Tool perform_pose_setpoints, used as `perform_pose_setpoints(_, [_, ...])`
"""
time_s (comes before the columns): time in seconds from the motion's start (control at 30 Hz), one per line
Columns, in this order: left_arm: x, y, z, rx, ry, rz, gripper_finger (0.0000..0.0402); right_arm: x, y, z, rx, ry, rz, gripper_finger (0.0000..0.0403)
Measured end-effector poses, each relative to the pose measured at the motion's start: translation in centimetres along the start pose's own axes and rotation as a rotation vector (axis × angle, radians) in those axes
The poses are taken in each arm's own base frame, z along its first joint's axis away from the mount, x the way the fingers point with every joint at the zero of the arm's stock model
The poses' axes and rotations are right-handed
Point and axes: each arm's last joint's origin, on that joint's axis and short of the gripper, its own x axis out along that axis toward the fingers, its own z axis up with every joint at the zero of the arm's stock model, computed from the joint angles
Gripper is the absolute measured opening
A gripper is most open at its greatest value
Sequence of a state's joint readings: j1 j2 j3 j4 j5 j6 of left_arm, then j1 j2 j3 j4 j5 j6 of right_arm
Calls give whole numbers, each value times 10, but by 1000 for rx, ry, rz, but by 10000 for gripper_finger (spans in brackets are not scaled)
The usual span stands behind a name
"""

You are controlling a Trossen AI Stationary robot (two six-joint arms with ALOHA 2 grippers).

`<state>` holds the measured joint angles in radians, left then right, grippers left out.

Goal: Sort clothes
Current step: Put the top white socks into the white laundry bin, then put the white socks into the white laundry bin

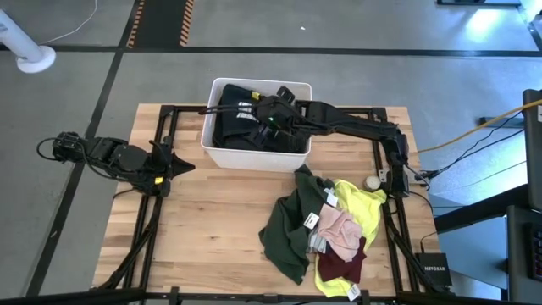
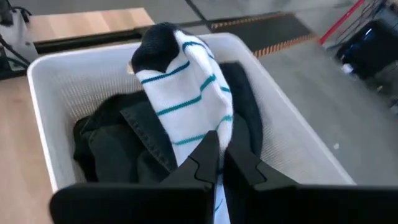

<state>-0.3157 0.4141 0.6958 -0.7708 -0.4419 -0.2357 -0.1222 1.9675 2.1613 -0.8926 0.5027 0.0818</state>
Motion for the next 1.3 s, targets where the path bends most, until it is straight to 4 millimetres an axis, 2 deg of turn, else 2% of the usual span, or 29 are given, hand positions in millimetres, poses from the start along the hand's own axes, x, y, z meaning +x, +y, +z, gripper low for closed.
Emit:
perform_pose_setpoints(0.27, [0, 0, 0, 5, 1, 0, 13, 15, -3, -11, 130, 57, 15, 29])
perform_pose_setpoints(0.43, [0, 0, 0, 3, 1, 1, 13, 15, -3, -12, 108, 64, 0, 96])
perform_pose_setpoints(0.6, [0, 0, 0, 1, 1, 1, 13, 3, -7, -6, 69, 84, 59, 164])
perform_pose_setpoints(0.77, [0, 0, 0, 1, 2, 1, 13, -19, -5, -2, 33, 120, 158, 191])
perform_pose_setpoints(0.9, [0, 0, 0, 2, 4, 0, 13, -44, 12, 0, -8, 123, 250, 193])
perform_pose_setpoints(1.07, [0, 0, 0, 2, 4, 1, 13, -71, 47, -4, -30, 125, 410, 193])
perform_pose_setpoints(1.3, [0, 0, 0, 2, 4, 1, 13, -112, 96, -39, -80, 326, 511, 193])
